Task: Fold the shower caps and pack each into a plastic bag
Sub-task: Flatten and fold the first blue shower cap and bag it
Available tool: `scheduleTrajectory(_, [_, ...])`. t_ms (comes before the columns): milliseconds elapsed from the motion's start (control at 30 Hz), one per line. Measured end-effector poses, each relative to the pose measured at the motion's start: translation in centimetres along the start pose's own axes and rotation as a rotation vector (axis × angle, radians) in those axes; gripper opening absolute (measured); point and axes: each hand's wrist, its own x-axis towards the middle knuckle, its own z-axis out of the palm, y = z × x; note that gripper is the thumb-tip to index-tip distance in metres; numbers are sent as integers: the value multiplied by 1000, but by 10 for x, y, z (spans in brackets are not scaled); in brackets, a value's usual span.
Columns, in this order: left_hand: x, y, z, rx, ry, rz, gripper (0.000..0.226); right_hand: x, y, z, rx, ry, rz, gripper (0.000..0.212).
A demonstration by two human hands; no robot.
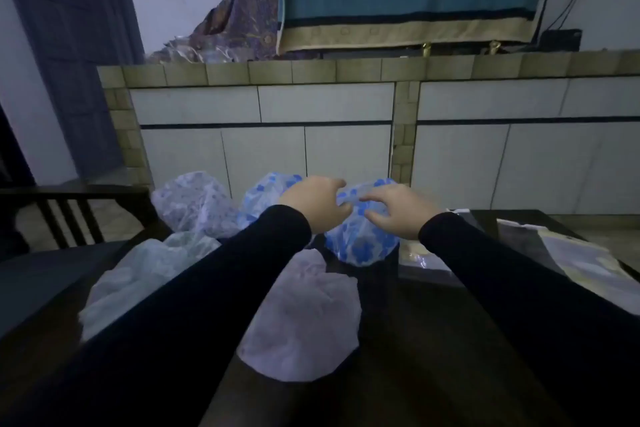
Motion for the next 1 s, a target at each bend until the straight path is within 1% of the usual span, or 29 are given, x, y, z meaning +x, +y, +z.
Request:
scheduleTrajectory(100, [17, 16, 24, -138, 29, -31, 53, 0, 19, 8, -82, 148, -20, 39])
scheduleTrajectory(167, [24, 28, 45, -186, 57, -68, 54, -2, 33, 15, -141, 220, -19, 41])
scheduleTrajectory(267, [30, 34, 78, -213, 116, -113, 56, -5, 51, 25, -80, 210, -12, 60])
scheduleTrajectory(367, [28, 33, 103, -213, 178, -160, 71, -8, 64, 36, -41, 157, -31, 74])
scheduleTrajectory(467, [25, 25, 120, -254, 219, -197, 80, -9, 70, 49, -15, 156, -39, 78])
scheduleTrajectory(533, [24, 18, 127, -304, 211, -208, 81, -8, 71, 57, 24, 192, -47, 80])
scheduleTrajectory(600, [22, 12, 130, -266, 217, -203, 71, -8, 70, 62, 87, 232, -64, 86])
scheduleTrajectory(700, [18, 6, 129, -192, 242, -201, 46, -11, 66, 70, 194, 268, -86, 96])
scheduleTrajectory(767, [19, 3, 126, -218, 277, -199, 33, -13, 62, 75, 236, 296, -100, 96])
scheduleTrajectory(867, [20, 3, 116, -307, 350, -156, 22, -13, 58, 76, 303, 373, -103, 88])
scheduleTrajectory(933, [23, 6, 105, -353, 398, -126, 22, -12, 55, 71, 339, 403, -65, 76])
scheduleTrajectory(1000, [25, 11, 94, -395, 426, -90, 21, -11, 51, 62, 322, 442, -43, 61])
